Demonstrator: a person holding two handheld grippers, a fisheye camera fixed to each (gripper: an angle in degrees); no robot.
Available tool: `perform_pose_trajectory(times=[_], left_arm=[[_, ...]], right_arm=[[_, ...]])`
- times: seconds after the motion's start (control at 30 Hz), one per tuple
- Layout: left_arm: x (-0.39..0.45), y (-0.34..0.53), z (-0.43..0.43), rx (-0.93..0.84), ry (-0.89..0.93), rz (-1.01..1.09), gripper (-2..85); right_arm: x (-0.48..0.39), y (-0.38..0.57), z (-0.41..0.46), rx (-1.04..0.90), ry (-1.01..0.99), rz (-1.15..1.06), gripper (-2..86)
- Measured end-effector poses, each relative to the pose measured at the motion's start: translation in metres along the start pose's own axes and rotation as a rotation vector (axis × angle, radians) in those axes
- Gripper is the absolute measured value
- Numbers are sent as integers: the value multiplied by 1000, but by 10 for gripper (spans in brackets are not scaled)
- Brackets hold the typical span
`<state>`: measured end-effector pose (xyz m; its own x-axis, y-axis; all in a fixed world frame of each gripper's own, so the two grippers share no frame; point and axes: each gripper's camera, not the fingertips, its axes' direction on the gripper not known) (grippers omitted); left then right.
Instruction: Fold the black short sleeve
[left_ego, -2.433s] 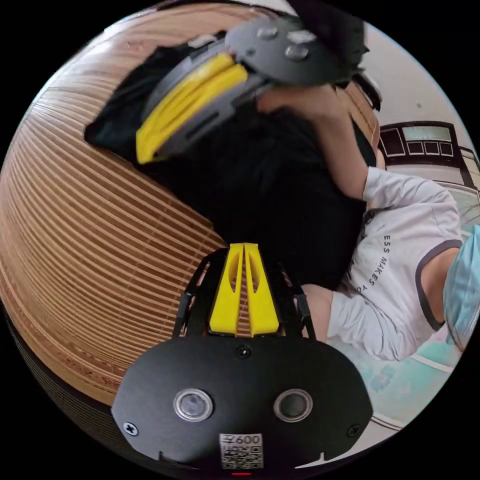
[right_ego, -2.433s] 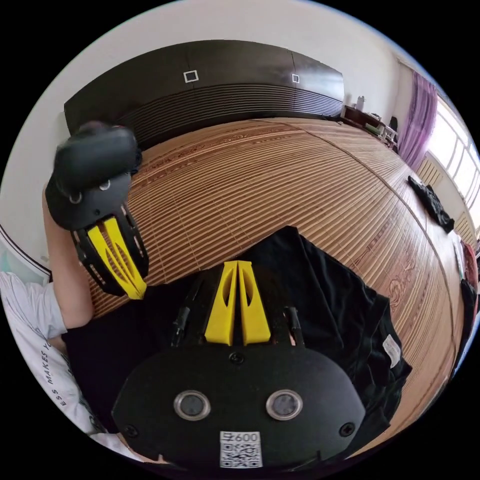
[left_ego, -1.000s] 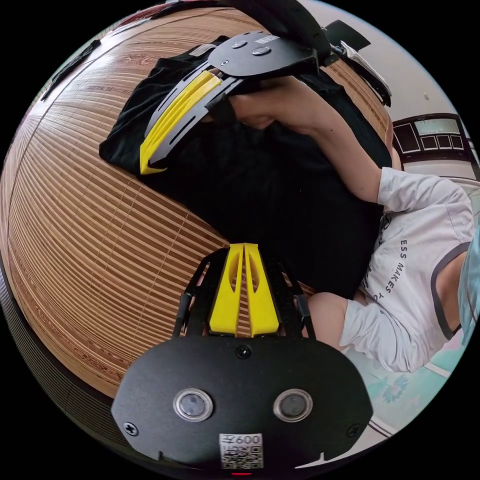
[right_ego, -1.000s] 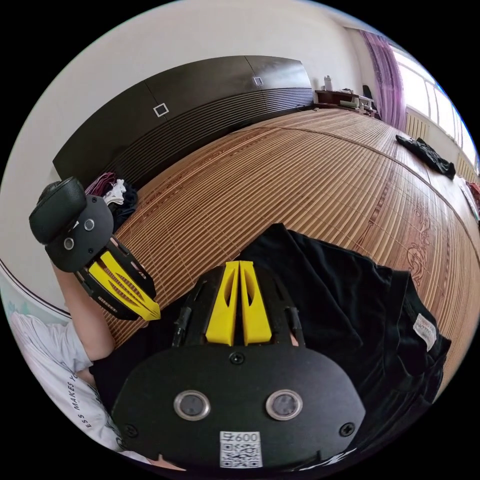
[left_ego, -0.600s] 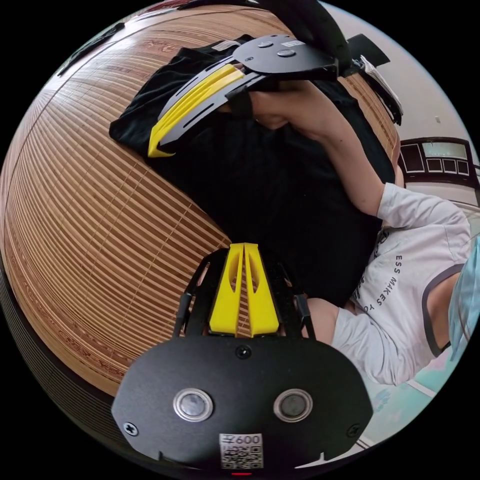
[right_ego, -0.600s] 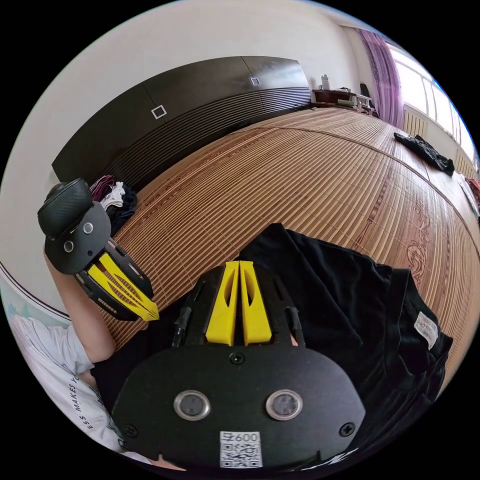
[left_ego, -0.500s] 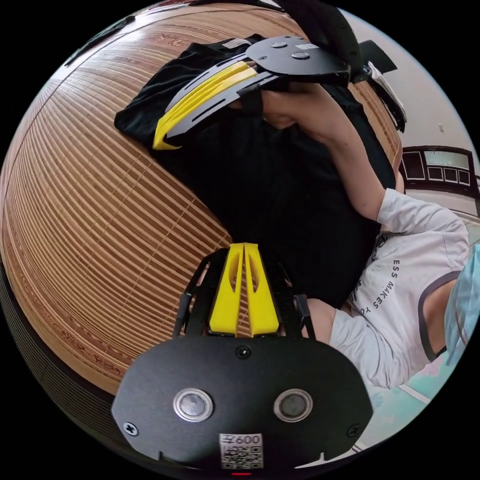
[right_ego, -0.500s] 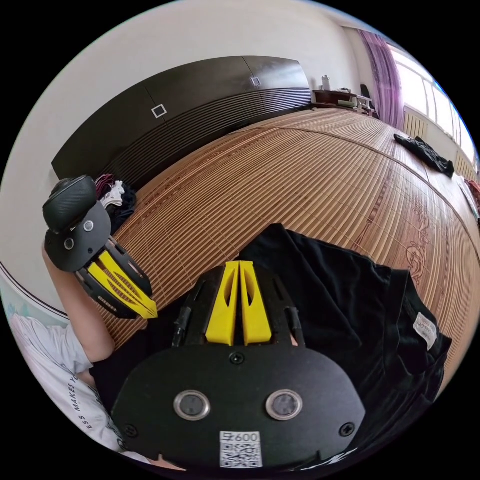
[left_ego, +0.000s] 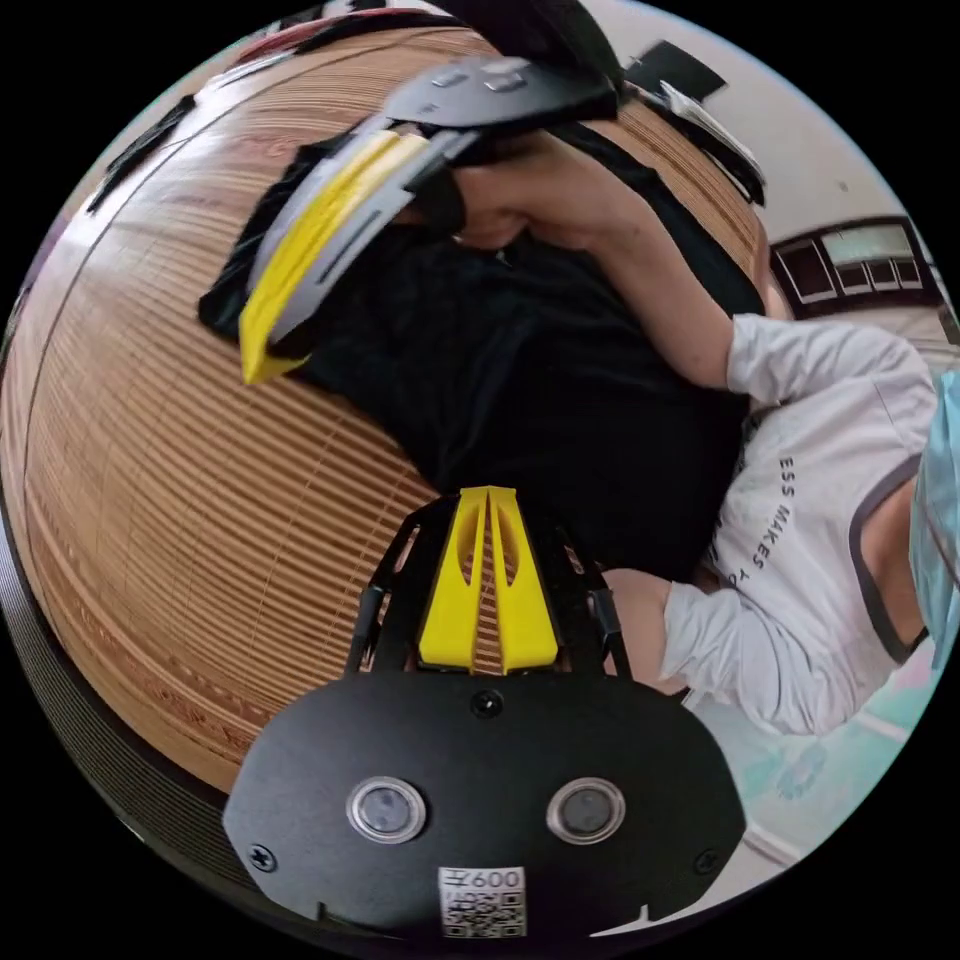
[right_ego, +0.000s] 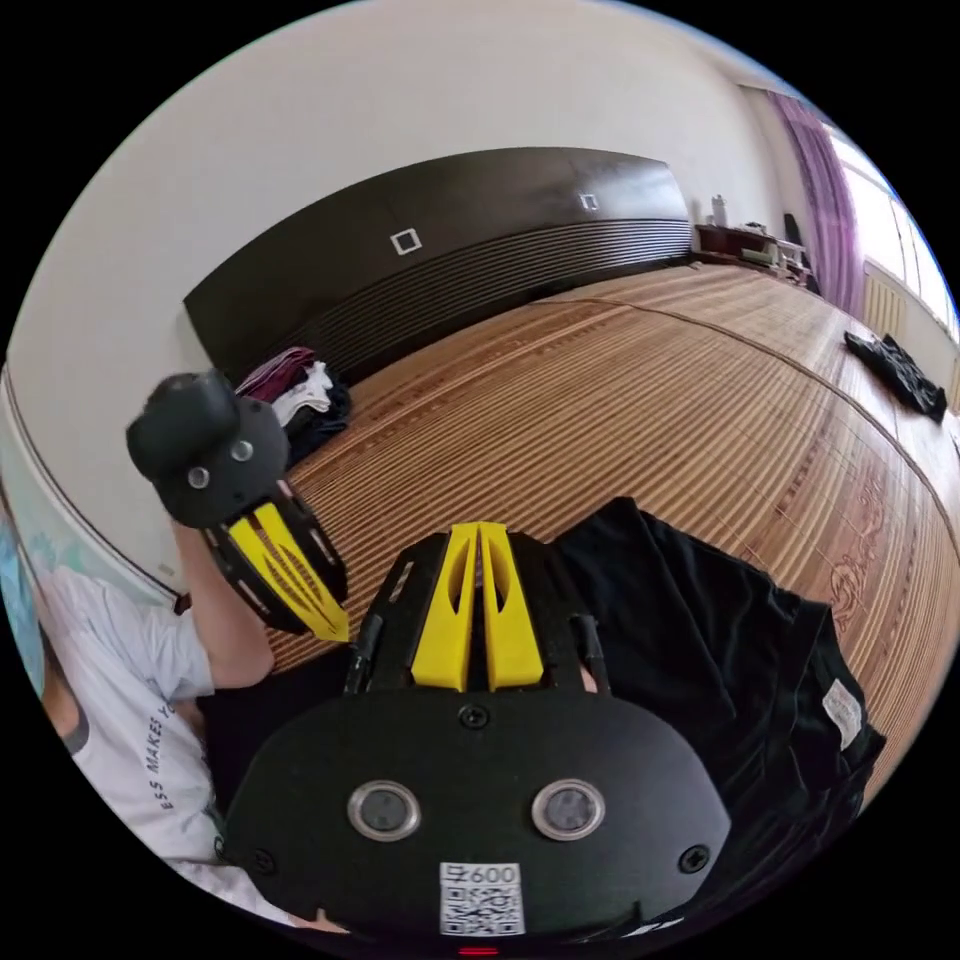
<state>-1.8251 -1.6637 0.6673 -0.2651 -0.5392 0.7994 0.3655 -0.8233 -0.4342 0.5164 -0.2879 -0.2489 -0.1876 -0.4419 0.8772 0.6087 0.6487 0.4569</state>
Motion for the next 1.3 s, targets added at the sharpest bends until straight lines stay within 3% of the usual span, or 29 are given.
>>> perform_pose_trajectory(times=[0.13, 0.23, 0.53, 0.7, 0.87, 1.13, 1.3], left_arm=[[-25, -26, 6, -59, 33, -26, 0], [-38, -26, 5, -62, 69, -49, 0], [-81, -38, 12, -105, 117, -161, 0], [-87, -42, 14, -131, 78, -194, 1], [-100, -48, 18, -106, 128, -237, 0], [-84, -53, 39, -243, 87, -353, 0], [-85, -37, 41, -229, 87, -472, 0]], right_arm=[[-37, 16, 27, -225, -149, -167, -9], [-52, 28, 44, -297, -128, -205, -9], [-38, 54, 34, -261, -123, -87, -9], [-75, 68, 35, -324, -422, -228, -9], [-125, 77, 88, -484, -269, -315, -8], [-150, 65, 103, -452, -206, -284, -8], [-167, 53, 115, -433, -147, -289, -8]])
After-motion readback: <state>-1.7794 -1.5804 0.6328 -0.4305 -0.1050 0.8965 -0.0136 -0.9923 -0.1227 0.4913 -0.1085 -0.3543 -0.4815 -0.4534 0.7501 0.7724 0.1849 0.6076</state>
